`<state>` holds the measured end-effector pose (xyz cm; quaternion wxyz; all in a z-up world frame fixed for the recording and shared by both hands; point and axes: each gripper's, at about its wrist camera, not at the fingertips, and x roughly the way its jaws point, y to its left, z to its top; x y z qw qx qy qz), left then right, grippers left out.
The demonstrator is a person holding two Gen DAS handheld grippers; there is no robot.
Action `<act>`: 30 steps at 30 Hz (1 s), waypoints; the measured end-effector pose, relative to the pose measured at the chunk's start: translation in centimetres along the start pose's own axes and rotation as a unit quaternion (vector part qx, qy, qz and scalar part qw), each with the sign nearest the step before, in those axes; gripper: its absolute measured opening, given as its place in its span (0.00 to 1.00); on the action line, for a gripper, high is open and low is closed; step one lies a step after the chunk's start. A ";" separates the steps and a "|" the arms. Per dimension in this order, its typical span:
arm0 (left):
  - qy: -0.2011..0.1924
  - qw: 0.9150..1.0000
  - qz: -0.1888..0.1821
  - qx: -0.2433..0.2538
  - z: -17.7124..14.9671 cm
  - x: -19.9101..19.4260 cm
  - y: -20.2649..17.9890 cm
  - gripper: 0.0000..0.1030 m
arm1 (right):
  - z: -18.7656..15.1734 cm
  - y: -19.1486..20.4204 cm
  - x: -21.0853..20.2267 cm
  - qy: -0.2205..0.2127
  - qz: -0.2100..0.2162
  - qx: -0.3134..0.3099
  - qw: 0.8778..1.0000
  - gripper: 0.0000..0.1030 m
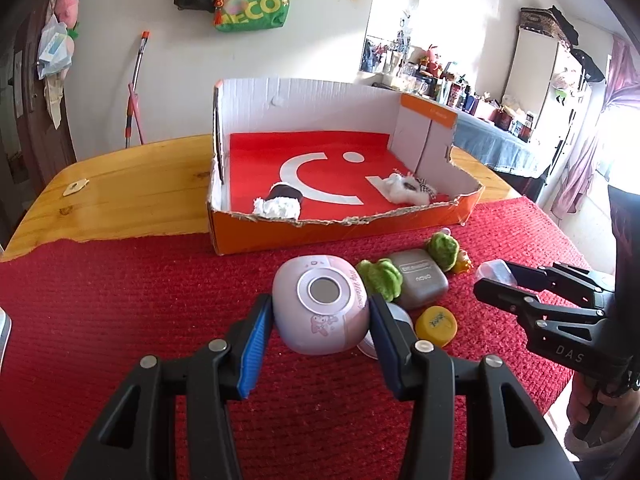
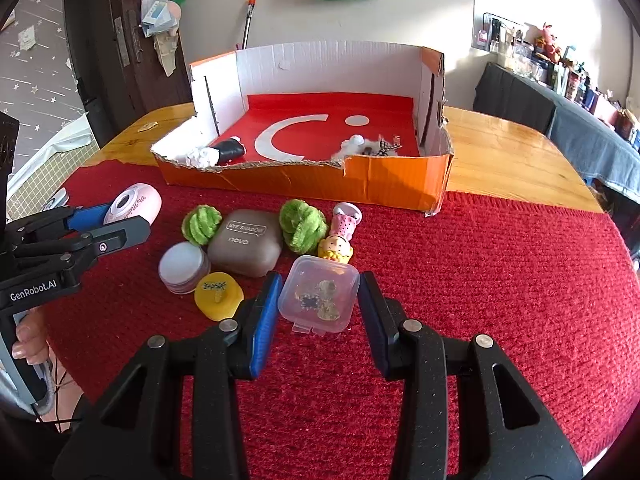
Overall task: Organize objects
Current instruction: 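Grasp the pink round case with left gripper while right gripper grasps the clear bead box, then carry pink case and clear bead box into the orange box and release both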
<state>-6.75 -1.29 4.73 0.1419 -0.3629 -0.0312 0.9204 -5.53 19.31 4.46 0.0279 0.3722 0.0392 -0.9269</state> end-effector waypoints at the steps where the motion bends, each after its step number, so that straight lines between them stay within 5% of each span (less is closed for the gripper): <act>1: -0.001 1.000 0.000 0.000 0.0 0.0 -0.1 0.49 | 0.0 0.0 0.0 0.000 0.001 -0.001 1.000 0.37; 17: -0.012 1.000 -0.020 0.001 0.6 -1.4 -0.7 0.49 | 0.7 0.3 -0.7 -0.008 0.024 -0.004 1.000 0.37; 30: 0.008 0.996 -0.079 0.050 6.9 0.0 -1.9 0.49 | 7.5 0.3 -1.4 -0.021 0.098 -0.057 0.993 0.37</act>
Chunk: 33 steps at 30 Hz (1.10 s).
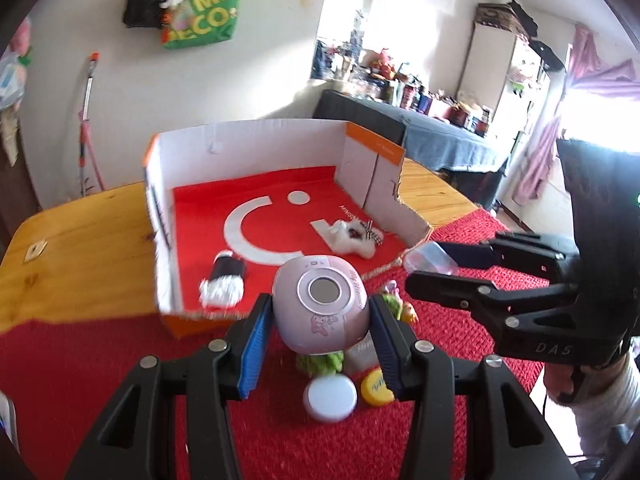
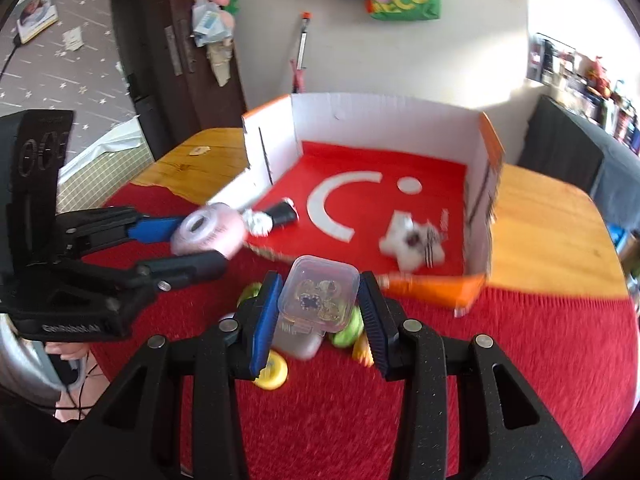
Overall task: Organize objects
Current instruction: 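Carry pink case and clear bead box into the orange box and release both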
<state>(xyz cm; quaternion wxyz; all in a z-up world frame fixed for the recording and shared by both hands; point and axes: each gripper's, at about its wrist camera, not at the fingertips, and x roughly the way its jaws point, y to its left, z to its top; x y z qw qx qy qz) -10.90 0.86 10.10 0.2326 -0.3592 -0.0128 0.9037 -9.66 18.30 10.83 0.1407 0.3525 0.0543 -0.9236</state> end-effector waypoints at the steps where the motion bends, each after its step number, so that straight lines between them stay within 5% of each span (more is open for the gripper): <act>1: 0.006 1.000 -0.001 0.004 0.5 0.5 0.1 0.49 | 0.5 -0.2 0.2 0.001 0.004 -0.005 1.000 0.37; 19: 0.151 0.987 -0.044 0.031 4.8 10.1 3.2 0.49 | 4.3 -4.4 10.0 0.153 0.100 -0.060 0.981 0.37; 33: 0.214 0.974 -0.066 0.040 5.3 13.1 4.2 0.49 | 4.0 -4.4 12.6 0.207 0.127 -0.089 0.966 0.37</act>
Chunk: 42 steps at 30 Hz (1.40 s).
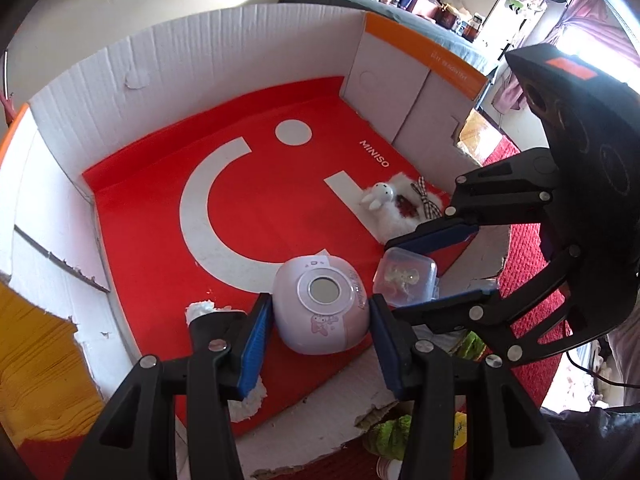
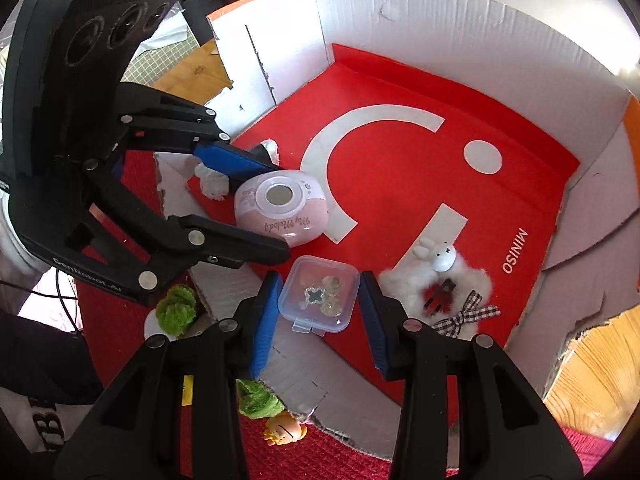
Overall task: Organize objects
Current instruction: 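Carry pink case and clear bead box into the orange box and release both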
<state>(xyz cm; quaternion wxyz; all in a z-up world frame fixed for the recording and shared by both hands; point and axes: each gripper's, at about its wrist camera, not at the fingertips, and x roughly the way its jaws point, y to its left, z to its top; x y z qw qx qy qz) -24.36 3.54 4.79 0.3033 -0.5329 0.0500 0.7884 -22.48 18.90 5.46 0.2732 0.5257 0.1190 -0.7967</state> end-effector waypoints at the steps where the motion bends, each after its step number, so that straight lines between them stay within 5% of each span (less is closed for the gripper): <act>1: 0.003 1.000 -0.001 0.002 0.0 0.1 0.0 0.49 | 0.0 0.0 0.0 0.000 0.001 -0.001 1.000 0.37; 42: 0.032 0.999 0.008 0.030 0.1 0.4 -0.3 0.48 | -1.4 1.1 0.3 0.009 -0.001 -0.022 1.000 0.39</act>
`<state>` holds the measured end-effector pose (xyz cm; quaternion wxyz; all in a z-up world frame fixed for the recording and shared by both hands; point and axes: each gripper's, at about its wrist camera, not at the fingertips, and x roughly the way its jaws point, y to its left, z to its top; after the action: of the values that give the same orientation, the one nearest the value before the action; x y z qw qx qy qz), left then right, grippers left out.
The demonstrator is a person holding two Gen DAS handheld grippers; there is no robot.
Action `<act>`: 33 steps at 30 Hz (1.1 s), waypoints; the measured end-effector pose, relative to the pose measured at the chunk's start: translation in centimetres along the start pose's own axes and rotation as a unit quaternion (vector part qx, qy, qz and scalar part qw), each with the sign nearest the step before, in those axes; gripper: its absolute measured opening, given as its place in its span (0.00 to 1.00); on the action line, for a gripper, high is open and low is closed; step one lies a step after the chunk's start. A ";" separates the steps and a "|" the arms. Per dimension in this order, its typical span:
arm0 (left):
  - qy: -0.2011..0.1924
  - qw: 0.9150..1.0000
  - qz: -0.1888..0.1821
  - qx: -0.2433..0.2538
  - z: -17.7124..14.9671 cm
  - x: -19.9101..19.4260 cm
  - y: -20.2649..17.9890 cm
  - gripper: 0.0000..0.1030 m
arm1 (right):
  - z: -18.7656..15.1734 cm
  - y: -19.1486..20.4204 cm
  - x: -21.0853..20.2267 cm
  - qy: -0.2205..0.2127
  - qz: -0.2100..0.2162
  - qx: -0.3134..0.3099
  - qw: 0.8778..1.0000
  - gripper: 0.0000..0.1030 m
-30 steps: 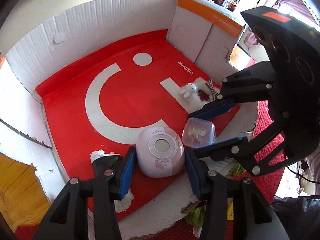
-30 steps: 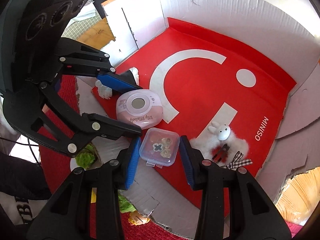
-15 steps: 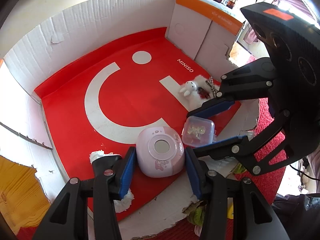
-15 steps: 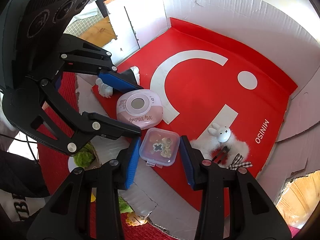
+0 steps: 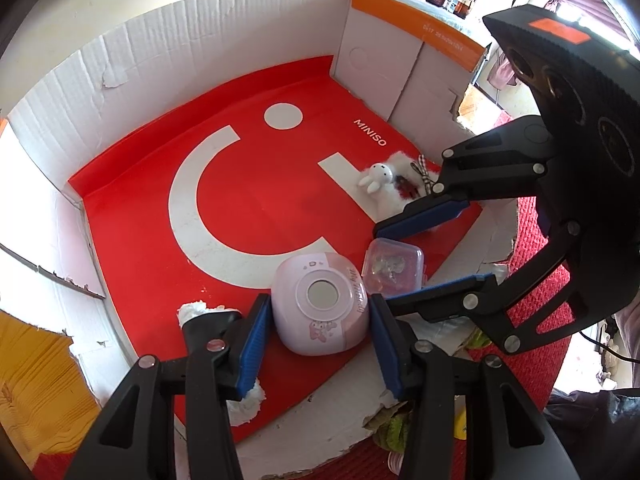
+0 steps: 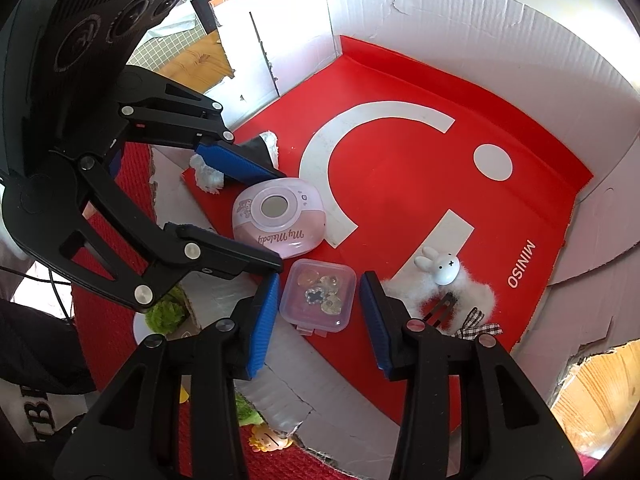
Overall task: Organize objects
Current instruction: 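Carry pink case and clear bead box into the orange box and release both, then lift both tools out of the box back over the mat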
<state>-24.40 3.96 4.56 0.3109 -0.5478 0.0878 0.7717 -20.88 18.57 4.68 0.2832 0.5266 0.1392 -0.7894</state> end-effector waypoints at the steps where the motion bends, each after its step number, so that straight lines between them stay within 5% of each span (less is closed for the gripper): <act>1: 0.000 1.000 0.000 0.000 0.0 0.0 0.0 0.48 | 0.0 0.1 0.0 0.000 0.000 0.000 1.000 0.39; 25: -0.008 1.000 0.007 0.001 0.5 -0.4 -0.7 0.50 | -0.2 1.9 -0.2 -0.001 -0.006 0.001 1.000 0.43; 33: -0.033 0.999 0.006 -0.004 -0.6 -2.5 -1.7 0.50 | -0.4 4.2 -1.6 -0.014 -0.022 -0.011 1.000 0.51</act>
<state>-22.46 4.05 6.97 0.3072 -0.5229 0.0775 0.7913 -17.67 15.90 6.29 0.2733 0.5095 0.1556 -0.8010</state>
